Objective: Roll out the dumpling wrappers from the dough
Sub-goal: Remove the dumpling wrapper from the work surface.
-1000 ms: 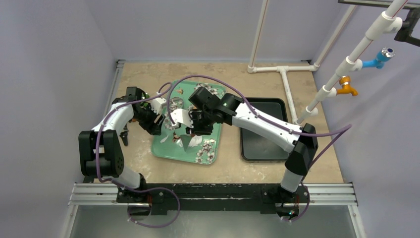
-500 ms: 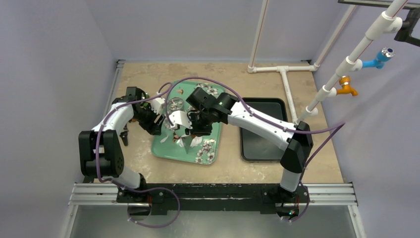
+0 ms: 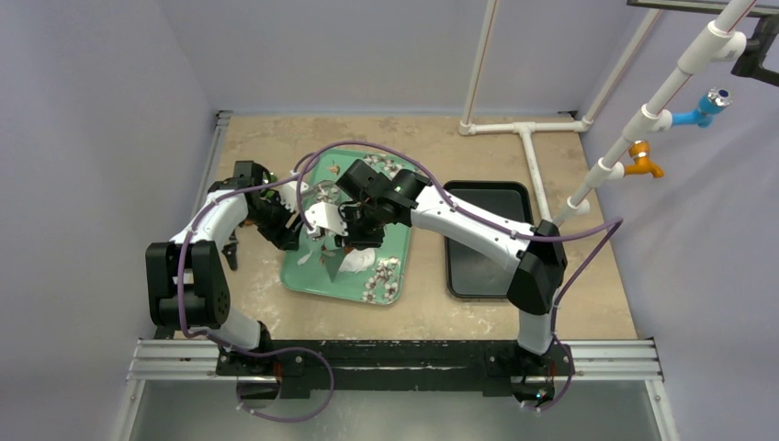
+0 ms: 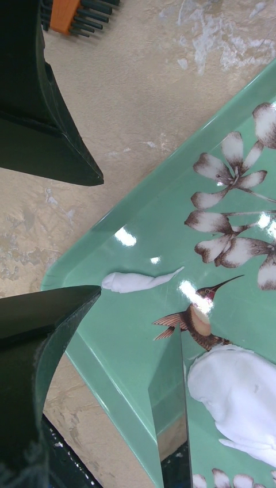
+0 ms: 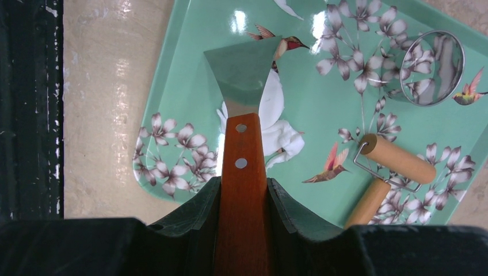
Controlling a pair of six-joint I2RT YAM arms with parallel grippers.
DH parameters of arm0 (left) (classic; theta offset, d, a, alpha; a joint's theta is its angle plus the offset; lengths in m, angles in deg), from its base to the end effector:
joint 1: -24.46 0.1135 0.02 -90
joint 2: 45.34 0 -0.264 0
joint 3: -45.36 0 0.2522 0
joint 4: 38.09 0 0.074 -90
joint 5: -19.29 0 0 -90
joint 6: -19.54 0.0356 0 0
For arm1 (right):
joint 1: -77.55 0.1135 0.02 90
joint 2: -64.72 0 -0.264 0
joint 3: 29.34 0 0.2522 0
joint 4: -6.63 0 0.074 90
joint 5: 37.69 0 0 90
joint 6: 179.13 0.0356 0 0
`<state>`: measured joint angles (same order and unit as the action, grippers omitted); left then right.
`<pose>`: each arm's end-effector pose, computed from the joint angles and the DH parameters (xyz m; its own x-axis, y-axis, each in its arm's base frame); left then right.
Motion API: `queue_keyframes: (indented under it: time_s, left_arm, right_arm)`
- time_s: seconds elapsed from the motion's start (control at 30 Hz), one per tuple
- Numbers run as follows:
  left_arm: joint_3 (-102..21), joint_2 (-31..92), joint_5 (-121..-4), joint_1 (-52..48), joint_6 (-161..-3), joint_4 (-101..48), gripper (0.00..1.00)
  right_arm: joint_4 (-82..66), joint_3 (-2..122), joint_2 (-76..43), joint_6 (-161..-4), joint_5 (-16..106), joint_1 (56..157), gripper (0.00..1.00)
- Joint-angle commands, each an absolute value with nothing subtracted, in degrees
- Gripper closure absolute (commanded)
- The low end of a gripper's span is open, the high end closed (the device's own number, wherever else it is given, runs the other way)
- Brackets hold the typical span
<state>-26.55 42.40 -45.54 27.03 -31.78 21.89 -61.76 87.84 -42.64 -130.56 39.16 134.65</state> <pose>0.2787 -0.0026 0.2055 -0.7163 0.5340 -0.4491 0.6549 0.7366 -0.1687 0.2126 0.3436 0.3158 0.2362 -0.8212 -0.5194 -0.9680 -0.1522 -0.1995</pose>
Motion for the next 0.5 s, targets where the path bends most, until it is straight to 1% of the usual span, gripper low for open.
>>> queue_keyframes:
  time_s: [0.0, 0.23, 0.47]
  left_arm:
    - [-26.0, 41.6, -43.5, 27.5, -30.3, 21.8, 0.36]
    - [-26.1, 41.7, -43.4, 27.5, -30.3, 21.9, 0.36]
    - [-26.1, 41.6, -43.4, 27.5, -30.3, 21.9, 0.36]
  right_arm:
    - [-61.7, 89.5, -42.6, -131.1, 41.2, 134.8, 1.00]
    - [-63.2, 88.5, -39.6, -131.1, 41.2, 134.8, 1.00]
    - [-62.0, 86.1, -37.8, -130.9, 44.7, 134.3, 1.00]
